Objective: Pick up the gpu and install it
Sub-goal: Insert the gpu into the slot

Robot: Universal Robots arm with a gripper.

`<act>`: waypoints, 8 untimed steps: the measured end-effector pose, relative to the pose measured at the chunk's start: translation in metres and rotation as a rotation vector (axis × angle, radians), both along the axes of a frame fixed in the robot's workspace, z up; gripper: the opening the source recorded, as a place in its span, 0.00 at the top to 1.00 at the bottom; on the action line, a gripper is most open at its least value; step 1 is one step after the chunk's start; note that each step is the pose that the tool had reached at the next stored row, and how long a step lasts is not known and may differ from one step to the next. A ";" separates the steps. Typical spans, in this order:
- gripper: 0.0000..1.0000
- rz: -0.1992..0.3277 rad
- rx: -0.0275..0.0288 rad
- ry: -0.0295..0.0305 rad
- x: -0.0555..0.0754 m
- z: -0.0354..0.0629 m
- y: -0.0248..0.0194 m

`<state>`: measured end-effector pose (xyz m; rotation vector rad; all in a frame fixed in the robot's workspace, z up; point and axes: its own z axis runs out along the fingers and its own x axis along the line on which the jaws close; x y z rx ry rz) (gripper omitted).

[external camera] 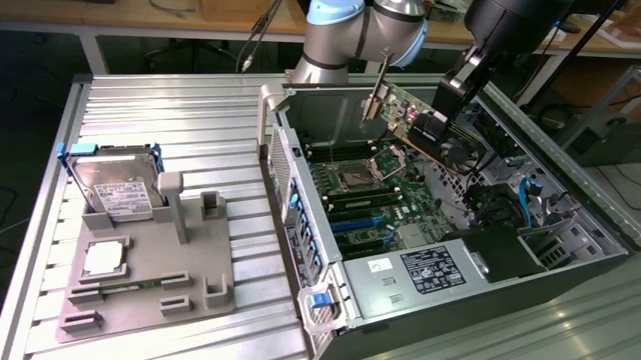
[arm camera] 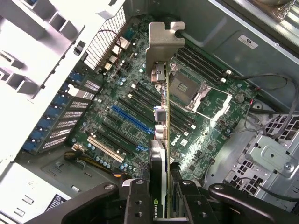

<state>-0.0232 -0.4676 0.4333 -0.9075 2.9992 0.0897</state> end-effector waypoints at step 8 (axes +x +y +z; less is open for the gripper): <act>0.73 0.000 0.0000 0.0000 0.000 0.0000 0.0000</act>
